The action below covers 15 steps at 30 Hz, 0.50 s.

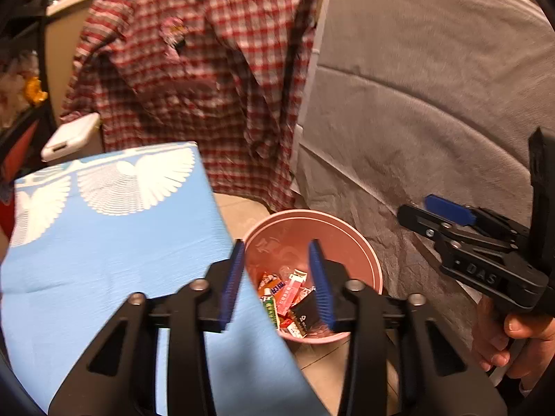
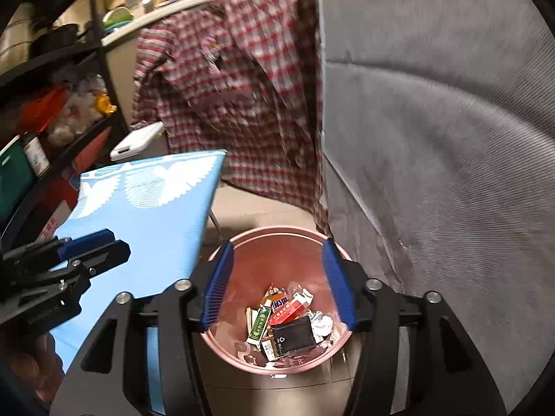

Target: Collect trash

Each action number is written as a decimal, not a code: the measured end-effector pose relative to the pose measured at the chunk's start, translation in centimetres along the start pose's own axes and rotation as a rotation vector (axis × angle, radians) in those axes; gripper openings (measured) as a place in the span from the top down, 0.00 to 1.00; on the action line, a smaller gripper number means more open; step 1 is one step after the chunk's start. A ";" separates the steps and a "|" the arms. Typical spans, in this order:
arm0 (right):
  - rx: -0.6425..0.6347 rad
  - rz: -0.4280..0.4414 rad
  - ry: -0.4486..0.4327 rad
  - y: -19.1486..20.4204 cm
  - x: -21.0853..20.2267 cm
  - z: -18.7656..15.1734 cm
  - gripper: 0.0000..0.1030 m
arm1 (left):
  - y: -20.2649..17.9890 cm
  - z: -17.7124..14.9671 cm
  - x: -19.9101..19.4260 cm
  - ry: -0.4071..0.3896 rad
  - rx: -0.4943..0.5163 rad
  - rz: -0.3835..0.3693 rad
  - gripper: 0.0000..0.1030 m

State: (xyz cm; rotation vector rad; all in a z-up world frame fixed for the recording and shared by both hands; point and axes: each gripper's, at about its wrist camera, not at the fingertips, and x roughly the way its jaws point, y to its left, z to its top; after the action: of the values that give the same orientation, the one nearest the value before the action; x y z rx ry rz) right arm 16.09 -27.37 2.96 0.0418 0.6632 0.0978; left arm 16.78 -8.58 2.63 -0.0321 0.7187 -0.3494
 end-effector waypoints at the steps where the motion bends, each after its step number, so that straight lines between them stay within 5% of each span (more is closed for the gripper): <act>1: -0.025 -0.019 -0.023 0.5 -1.1 -0.1 0.36 | 0.1 -0.2 -1.1 -0.011 -0.001 0.009 0.54; 9: 0.009 -0.047 -0.123 1.0 -8.2 -3.1 0.13 | 0.1 -3.0 -7.5 -0.094 -0.038 0.052 0.31; 15: -0.021 -0.122 -0.132 2.0 -11.0 -6.2 0.05 | 0.1 -6.3 -10.5 -0.111 -0.095 0.120 0.21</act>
State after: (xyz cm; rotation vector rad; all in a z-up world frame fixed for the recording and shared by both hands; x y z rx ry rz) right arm 3.51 -26.50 4.96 -0.0123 0.5311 -0.0159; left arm 5.41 -4.52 4.54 -0.0975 0.6235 -0.1965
